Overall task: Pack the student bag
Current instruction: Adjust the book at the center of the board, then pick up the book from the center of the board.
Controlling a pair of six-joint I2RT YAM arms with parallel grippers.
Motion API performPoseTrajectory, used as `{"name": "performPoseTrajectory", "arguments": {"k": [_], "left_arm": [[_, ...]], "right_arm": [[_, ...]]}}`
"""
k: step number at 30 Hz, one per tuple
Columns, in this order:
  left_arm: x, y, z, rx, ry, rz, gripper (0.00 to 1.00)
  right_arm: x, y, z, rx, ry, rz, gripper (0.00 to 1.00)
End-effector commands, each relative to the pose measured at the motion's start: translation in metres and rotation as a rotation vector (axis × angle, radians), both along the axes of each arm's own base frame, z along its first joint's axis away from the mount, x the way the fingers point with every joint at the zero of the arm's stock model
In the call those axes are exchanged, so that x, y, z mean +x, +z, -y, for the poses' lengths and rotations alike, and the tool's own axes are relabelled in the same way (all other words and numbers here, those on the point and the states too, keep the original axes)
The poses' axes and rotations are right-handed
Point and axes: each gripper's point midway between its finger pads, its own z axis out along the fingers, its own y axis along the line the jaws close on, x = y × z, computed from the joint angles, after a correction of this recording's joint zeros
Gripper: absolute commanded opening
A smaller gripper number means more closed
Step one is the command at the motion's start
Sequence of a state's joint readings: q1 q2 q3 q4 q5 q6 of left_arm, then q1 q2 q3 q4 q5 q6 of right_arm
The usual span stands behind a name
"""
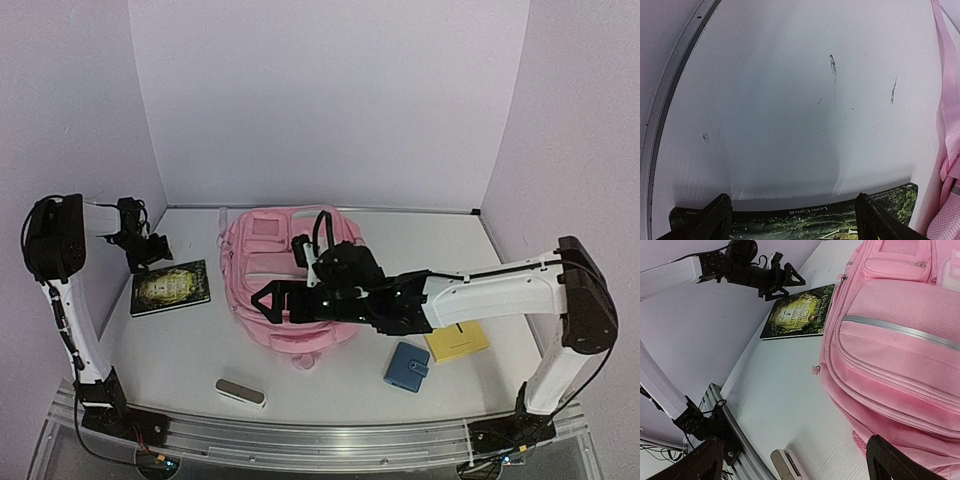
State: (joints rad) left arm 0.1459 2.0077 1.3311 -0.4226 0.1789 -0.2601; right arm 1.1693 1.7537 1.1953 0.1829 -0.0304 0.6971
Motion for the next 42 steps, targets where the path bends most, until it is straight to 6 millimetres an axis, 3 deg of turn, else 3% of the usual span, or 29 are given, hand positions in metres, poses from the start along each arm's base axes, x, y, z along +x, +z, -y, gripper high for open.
{"name": "performPoseTrajectory", "arguments": {"k": [1, 8, 14, 25, 31, 37, 42], "left_arm": [[-0.020, 0.011, 0.001, -0.018, 0.021, -0.007, 0.85], [-0.053, 0.013, 0.022, -0.130, 0.030, -0.007, 0.85], [-0.093, 0.016, 0.053, -0.292, 0.032, 0.003, 0.85], [-0.146, 0.029, 0.119, -0.405, -0.076, -0.014, 0.85], [-0.160, 0.025, 0.109, -0.330, -0.063, -0.029, 0.85], [-0.161, 0.023, 0.100, -0.279, -0.028, -0.026, 0.87], [-0.160, 0.016, 0.103, -0.297, -0.033, -0.044, 0.86]], "right_arm": [[-0.003, 0.023, 0.002, 0.056, -0.022, 0.020, 0.98], [-0.010, 0.022, -0.007, 0.070, -0.006, 0.007, 0.98], [-0.016, 0.016, -0.022, 0.131, -0.012, -0.068, 0.97], [-0.014, -0.029, -0.056, 0.242, -0.064, -0.239, 0.75], [-0.010, -0.063, -0.077, 0.238, -0.076, -0.297, 0.62], [-0.009, -0.102, -0.093, 0.181, -0.090, -0.342, 0.52], [-0.006, -0.120, -0.106, 0.169, -0.102, -0.366, 0.49]]}}
